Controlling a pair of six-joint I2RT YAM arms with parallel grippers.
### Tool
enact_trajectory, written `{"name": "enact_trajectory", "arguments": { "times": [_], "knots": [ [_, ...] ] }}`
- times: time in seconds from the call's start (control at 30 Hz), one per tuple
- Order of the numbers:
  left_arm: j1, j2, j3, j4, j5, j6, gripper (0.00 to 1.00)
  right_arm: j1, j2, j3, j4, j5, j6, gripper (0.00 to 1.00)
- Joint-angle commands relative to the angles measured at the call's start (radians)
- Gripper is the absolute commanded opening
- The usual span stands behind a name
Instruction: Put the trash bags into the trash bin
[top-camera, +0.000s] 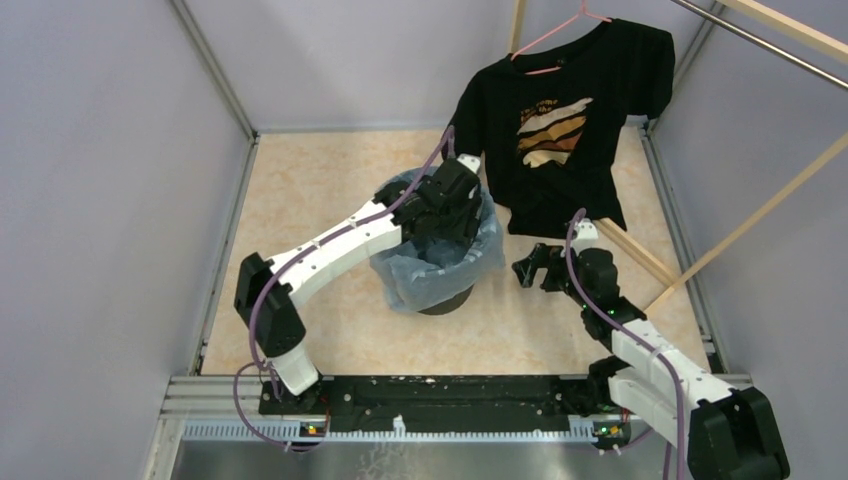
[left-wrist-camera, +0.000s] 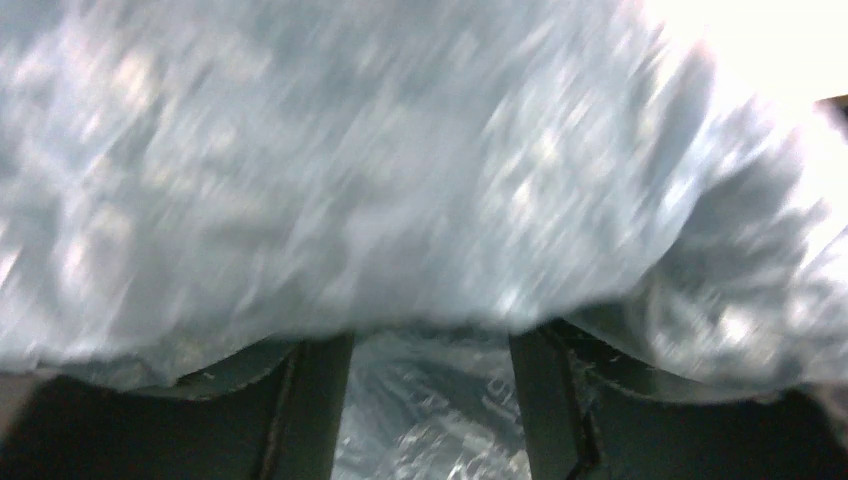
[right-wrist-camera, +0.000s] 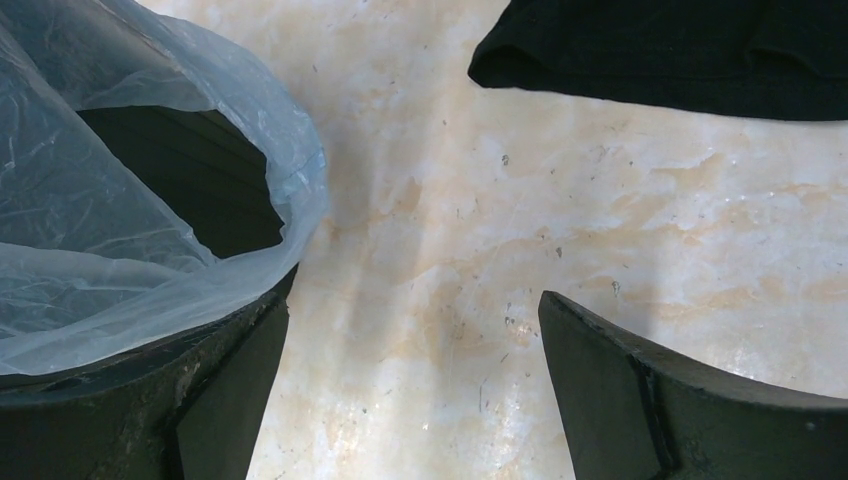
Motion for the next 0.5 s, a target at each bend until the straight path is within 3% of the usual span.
{"name": "enact_trajectory", "arguments": {
  "times": [0.0, 0.27, 0.47],
  "knots": [
    [0.000, 0.054, 0.089, 0.001, -0.014, 0.018, 0.68, 0.001, -0.028, -0.012, 0.051, 0.014, 0.004, 0.95],
    [0.002, -0.141, -0.054, -0.029, -0.109, -0.010, 0.87, 0.001, -0.004, -0.009, 0.067, 0.004, 0.002, 0.95],
    [0.065, -0.184, -0.086, 0.032, -0.053, 0.018, 0.86, 0.001, 0.031, 0.003, 0.071, -0.007, -0.002, 0.95]
  ]
}}
